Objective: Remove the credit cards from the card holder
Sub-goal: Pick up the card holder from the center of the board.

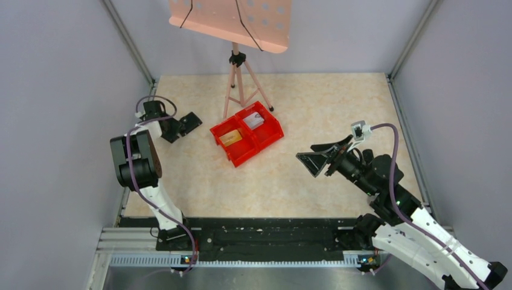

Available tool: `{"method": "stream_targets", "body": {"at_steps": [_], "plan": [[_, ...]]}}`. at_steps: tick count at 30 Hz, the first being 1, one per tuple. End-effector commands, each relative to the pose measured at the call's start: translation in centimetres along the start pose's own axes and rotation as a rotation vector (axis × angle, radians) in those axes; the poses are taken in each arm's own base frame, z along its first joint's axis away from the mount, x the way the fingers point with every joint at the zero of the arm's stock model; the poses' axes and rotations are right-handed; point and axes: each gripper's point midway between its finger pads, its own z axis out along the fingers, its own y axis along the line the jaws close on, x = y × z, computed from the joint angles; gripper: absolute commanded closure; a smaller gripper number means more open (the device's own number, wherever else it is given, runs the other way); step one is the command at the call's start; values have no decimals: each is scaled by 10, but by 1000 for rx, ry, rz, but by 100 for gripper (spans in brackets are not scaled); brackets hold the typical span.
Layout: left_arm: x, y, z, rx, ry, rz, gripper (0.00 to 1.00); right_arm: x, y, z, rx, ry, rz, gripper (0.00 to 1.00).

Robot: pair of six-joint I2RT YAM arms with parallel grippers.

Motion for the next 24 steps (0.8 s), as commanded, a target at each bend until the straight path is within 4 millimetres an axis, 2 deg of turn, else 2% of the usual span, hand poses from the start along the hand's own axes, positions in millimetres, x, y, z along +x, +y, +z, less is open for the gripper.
{"method": "stream_targets", "body": {"at_steps": [1,7,16,19,24], "plan": [[-16,-16,4,65,-16,-3,50,-10,5,-1,-10,-35,-10,10],[-15,-7,9,24,10,-3,61,-13,5,0,-3,-45,-4,11],[-10,8,-1,-65,38,-4,99,-5,-2,3,20,-25,15,11],[-4,8,-13,-58,41,-19,100,-3,-6,2,36,-19,7,12],[7,21,-35,-76,16,-46,100,-2,-17,0,90,-17,-25,12]]}}
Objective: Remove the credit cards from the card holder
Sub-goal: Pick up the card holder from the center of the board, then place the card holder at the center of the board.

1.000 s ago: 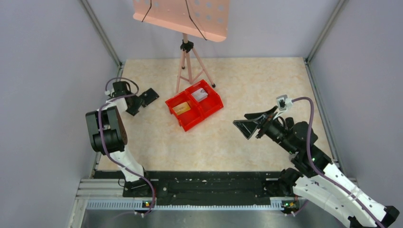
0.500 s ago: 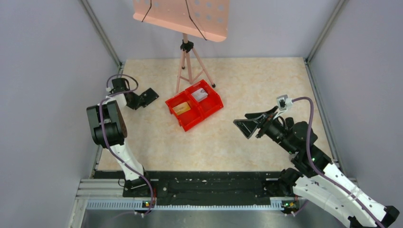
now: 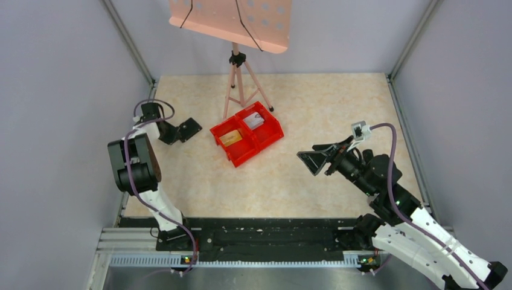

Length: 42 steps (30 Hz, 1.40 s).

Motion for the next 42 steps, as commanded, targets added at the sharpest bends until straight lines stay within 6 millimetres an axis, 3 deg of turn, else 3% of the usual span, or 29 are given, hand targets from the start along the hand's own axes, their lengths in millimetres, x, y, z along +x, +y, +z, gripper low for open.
{"method": "stream_targets", "body": {"at_steps": [1,16,21,25,28,32,37,42], "plan": [[8,18,-31,-55,-29,-27,100,-3,-9,-1,48,-15,-33,12],[56,75,-123,-159,-169,-123,100,1,-27,-13,106,-49,-57,11],[98,79,-129,-92,-53,-135,100,1,-29,-12,118,-49,-56,11],[127,70,-140,-40,24,-107,100,8,-34,-10,139,-26,-44,11],[141,62,-155,12,32,-71,100,13,-39,-10,163,-8,-33,11],[165,65,-169,12,39,-17,100,12,-42,-8,183,-8,-27,12],[211,70,-177,57,141,22,100,8,-43,-4,202,-10,-30,12],[271,52,-181,233,355,136,100,13,-47,2,218,14,-38,12]]}}
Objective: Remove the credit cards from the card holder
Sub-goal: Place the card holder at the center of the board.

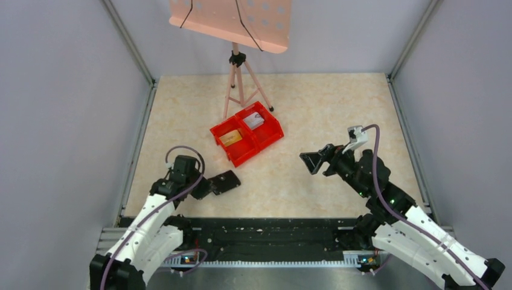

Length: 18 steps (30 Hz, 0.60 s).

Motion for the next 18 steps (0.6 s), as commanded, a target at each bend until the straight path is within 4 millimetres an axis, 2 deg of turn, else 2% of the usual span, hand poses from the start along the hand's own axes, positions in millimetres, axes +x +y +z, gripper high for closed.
{"method": "stream_targets", "body": {"at_steps": [1,6,10,13,18], "plan": [[50,-25,3,159,194,62,100,-11,7,4,-7,-20,0,12],[87,-52,-1,274,286,222,100,7,1,5,-3,33,-7,13],[105,-69,0,294,331,376,100,25,-2,6,-17,90,-25,17],[114,-80,4,303,350,478,100,40,-2,8,-43,144,-43,22],[116,-110,-3,409,319,565,100,65,3,10,-111,234,-59,36]]}}
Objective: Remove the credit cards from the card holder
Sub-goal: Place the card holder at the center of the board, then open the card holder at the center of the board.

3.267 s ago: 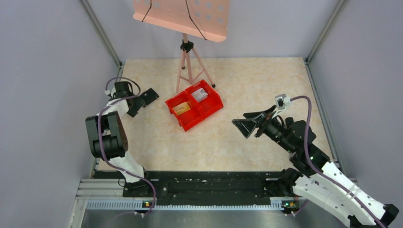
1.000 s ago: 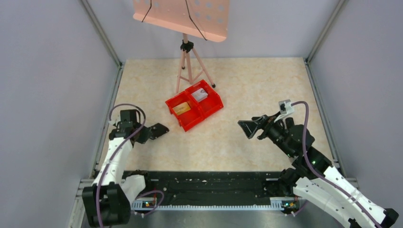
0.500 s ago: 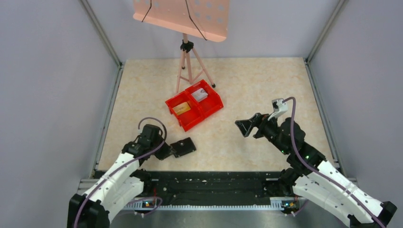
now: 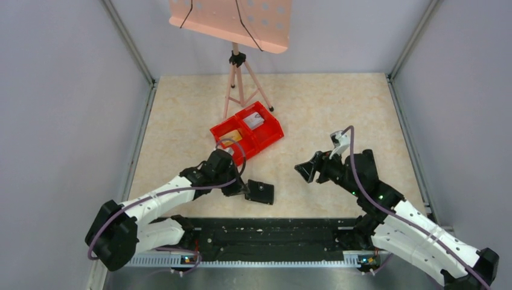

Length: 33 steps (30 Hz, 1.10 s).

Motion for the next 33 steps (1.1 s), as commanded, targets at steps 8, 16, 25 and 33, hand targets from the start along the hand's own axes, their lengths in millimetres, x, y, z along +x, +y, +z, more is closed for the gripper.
{"method": "stream_targets", "body": {"at_steps": [8,16,25,33], "plan": [[-29,-49,-5,139,-94,177,64,41,17,23,-138,153,-2,49],[-40,-28,-21,45,-196,168,55,43,35,47,-249,95,-103,52],[-30,-4,-22,10,-213,96,56,67,50,83,-278,57,-399,50],[-29,0,-24,50,-249,53,55,98,54,118,-278,106,-502,40]]}}
